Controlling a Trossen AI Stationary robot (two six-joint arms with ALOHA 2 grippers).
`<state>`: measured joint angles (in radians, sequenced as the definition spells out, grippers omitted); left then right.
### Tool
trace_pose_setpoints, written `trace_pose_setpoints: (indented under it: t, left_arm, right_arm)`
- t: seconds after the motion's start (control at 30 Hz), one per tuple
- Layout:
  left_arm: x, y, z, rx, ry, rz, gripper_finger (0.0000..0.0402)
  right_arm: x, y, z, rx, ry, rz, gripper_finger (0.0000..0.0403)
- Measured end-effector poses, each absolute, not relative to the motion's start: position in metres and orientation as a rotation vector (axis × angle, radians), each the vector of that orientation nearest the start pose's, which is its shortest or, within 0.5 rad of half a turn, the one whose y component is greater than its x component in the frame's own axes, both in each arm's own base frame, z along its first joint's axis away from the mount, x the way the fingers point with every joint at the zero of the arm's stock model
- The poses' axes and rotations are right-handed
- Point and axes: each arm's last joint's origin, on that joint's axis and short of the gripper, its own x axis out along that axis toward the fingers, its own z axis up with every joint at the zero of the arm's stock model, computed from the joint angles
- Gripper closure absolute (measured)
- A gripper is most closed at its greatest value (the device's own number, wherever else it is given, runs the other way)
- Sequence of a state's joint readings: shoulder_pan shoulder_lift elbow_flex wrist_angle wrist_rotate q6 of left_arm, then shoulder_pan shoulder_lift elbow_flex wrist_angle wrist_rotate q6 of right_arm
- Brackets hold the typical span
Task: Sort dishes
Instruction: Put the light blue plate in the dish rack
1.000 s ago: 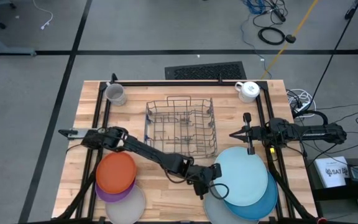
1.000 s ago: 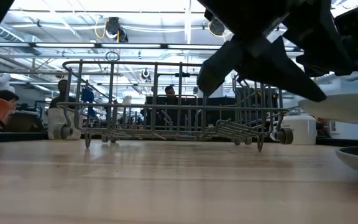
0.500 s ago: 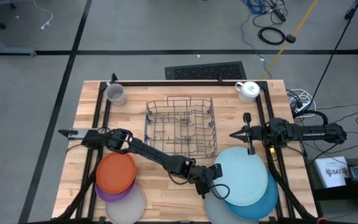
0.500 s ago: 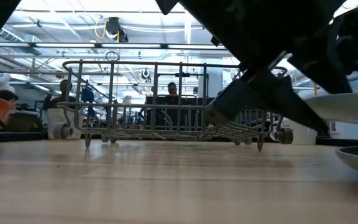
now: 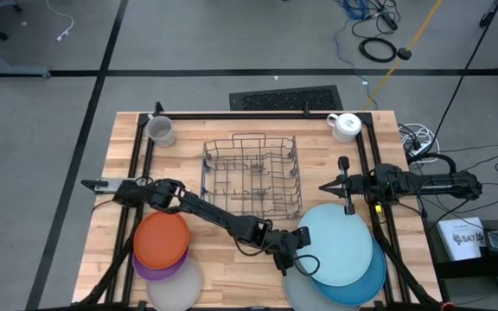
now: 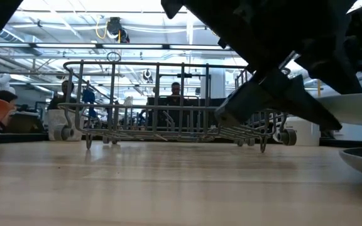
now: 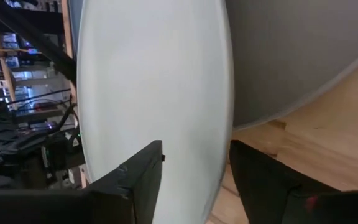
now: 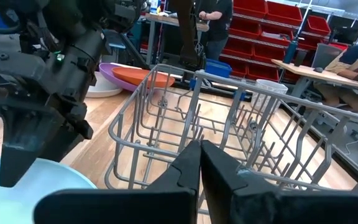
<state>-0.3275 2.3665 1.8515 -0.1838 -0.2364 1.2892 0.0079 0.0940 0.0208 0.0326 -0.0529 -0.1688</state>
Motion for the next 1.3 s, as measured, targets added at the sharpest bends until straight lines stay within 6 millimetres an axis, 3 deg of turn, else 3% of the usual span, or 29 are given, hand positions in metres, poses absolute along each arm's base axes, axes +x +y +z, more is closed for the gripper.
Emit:
trace_pose_setpoints:
  t: [0.4, 0.93, 1.3]
  left_arm:
    - [0.5, -0.161, 0.158, 1.433, 0.543, -0.492, 0.039]
    - [0.499, -0.161, 0.161, 1.458, 0.569, -0.444, 0.0399]
    - [0.489, -0.162, 0.199, 1.432, 0.542, -0.404, 0.04]
  right_arm:
    - [0.102, 0.002, 0.166, -0.168, 0.035, 0.064, 0.0394]
    - [0.102, 0.002, 0.166, -0.168, 0.035, 0.064, 0.0394]
    - [0.102, 0.002, 0.166, -0.168, 0.035, 0.064, 0.0394]
